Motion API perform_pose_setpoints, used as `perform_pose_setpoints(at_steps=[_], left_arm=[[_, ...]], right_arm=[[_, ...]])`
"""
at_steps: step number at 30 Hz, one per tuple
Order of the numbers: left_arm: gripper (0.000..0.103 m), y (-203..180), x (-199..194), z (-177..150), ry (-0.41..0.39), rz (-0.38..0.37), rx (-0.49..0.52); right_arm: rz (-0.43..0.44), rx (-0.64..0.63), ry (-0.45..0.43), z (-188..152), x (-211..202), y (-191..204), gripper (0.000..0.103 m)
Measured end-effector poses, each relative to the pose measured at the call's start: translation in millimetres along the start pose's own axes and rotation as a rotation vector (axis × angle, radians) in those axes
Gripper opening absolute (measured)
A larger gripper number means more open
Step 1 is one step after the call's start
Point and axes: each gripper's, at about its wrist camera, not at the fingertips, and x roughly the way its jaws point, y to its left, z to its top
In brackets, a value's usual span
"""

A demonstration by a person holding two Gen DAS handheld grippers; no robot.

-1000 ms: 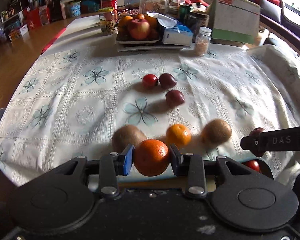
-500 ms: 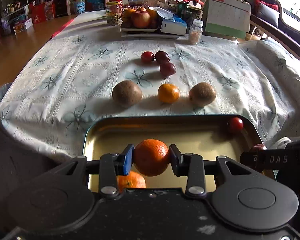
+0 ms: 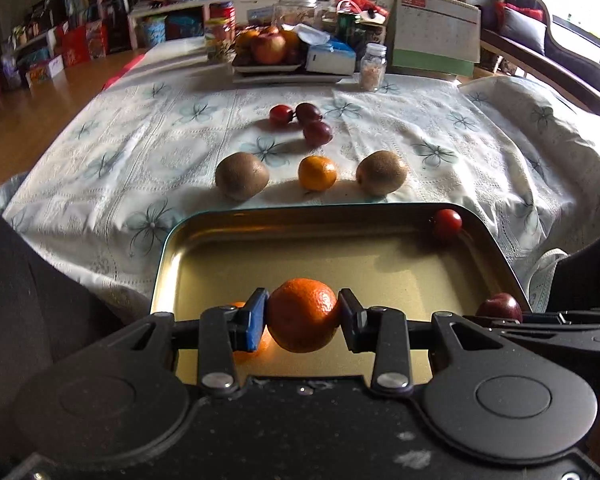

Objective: Organize fruits
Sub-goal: 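Open the right gripper to drop the plum while the left gripper releases the mandarin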

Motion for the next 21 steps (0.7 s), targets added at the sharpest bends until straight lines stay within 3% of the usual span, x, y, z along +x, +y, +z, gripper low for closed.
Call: perform_pose_setpoints(at_steps=[10,15,21], left_arm=[[0.038,-5.4,6.9,-1.9,0.032,0.005,0.03],[0.042,-6.7,2.2,-1.7,-0.005,-0.01,0.027],[0.044,-11.5,5.3,-2.9,-0.006,0.029,0.056]], right_arm=[[-0.005,0.121,0.008,6.2,4.8,-16.2,0.048],[-0.018,0.091,-0.024,4.1,-0.1,-9.5,0.048],[-0.029,0.032,-0.027,2.4,0.0,0.2,0.048]])
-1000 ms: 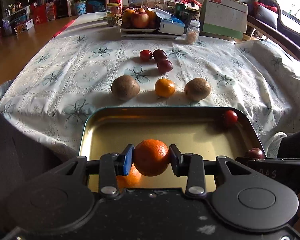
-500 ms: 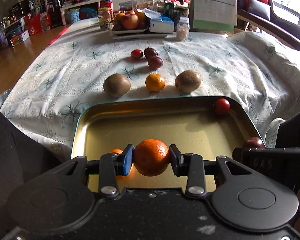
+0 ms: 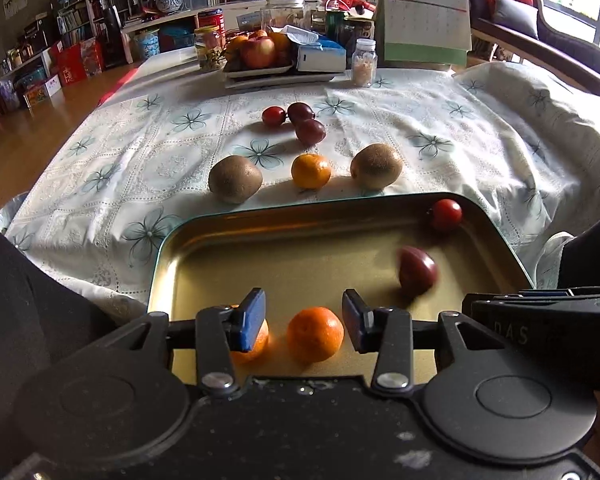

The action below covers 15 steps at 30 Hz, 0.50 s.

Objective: Organize fruits
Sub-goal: 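Open the right gripper to drop the plum while the left gripper releases the mandarin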

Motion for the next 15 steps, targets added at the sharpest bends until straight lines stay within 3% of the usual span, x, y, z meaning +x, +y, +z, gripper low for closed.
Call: perform_pose_setpoints(at_steps=[6,15], left_arm=[[0.044,1.4,-0.3,-0.7,-0.008,0.02,-0.003],[0.046,7.1,0.8,-1.2,0.032,-0.032,-0.086]], right_arm=[[-0.003,0.039,-0.01,0.6,-0.2,-4.3,0.048],[0.01,0.007,0.021,2.3,3.3,-2.2,0.048]])
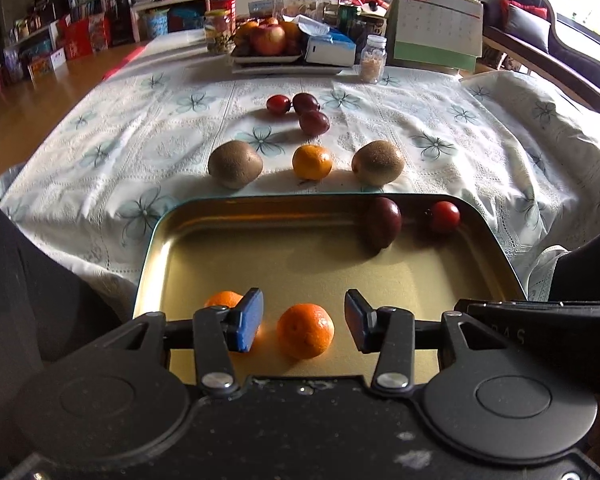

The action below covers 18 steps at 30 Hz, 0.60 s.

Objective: Organize fruits
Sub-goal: 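Open the right gripper to drop the plum while the left gripper releases the mandarin, then reach the left gripper to a brown kiwi while the right gripper reaches another kiwi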

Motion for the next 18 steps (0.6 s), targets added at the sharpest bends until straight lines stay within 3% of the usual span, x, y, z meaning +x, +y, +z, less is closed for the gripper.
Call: perform_pose_setpoints(at_steps=[9,18], left_arm=[[0.046,9.0,-3.8,5.6,-0.017,0.024,-0.044],[0.046,31.2,0.0,25.6,0.052,0.046,-0.141]], right_arm=[[0.021,0.025,0.041,2.7,4.1,-6.7,0.049],[0.04,-0.044,0.086,6.3,6.5,1.4,0.049]])
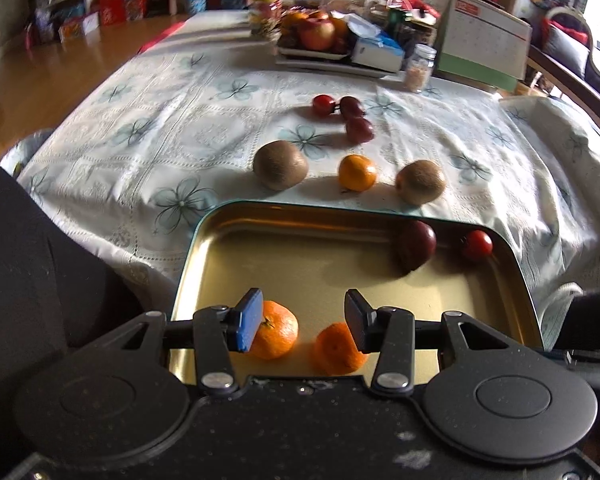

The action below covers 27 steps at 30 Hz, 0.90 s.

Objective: Organize fruits
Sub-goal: 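Reach the left gripper to a brown kiwi while the right gripper reaches another kiwi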

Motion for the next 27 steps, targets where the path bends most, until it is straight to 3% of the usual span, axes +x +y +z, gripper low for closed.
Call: perform_pose_setpoints(at_steps=[4,11,20,27], left_arm=[[0.046,8.2,10.2,24.0,0.056,-0.002,-0.018],[0.046,20.4,29.4,81.3,0.065,0.009,-0.002],[0.046,31.8,71.6,145.0,0.093,0.031,0.006],[0.046,33.3,107.3,161.2,0.132,0.028,0.005]], right_arm=[[0.052,0.008,0.038,10.6,1.9,-0.4,0.049],[0.127,0.094,0.103,46.4,10.5,-13.0,0.049],[0.085,0.125,0.087,100.8,24.4,-13.2,0.049],[0.06,0.111,0.068,135.8,37.9,-6.3,0.049]])
